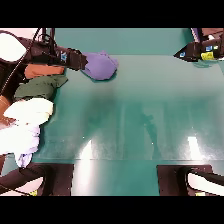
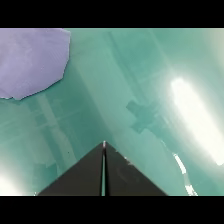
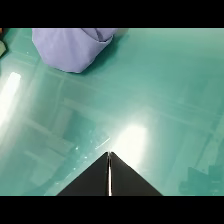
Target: Fold the shirts.
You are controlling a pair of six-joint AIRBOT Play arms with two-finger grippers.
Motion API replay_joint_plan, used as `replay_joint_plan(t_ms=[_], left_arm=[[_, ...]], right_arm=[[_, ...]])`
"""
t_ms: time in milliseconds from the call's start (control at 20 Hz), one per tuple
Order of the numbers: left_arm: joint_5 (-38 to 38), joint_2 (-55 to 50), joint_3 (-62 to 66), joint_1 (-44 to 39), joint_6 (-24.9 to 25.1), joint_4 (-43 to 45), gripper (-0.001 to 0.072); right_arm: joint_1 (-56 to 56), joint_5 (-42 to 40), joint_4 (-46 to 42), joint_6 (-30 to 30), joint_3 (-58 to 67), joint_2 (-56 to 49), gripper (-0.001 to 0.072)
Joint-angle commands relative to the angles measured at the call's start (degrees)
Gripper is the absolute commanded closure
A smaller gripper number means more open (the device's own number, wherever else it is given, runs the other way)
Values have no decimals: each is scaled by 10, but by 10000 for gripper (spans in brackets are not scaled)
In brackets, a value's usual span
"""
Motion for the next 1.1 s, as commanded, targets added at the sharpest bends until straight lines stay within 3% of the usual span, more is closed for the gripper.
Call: replay_joint_plan(t_ms=[0,700,750,800,850,1050], left_arm=[[0,0,-1,0,0,0,685],[16,-1,0,0,0,-29,684],[45,-4,0,0,13,-24,601],[70,-9,0,0,15,-7,308],[93,-20,0,2,5,16,192],[134,-111,0,8,-52,105,190]], right_arm=[[0,1,1,0,0,-1,699],[0,1,5,0,0,-28,699],[0,0,5,0,0,-28,699],[0,0,5,0,0,-28,699],[0,1,5,0,0,-28,700],[2,24,5,0,0,-28,699]])
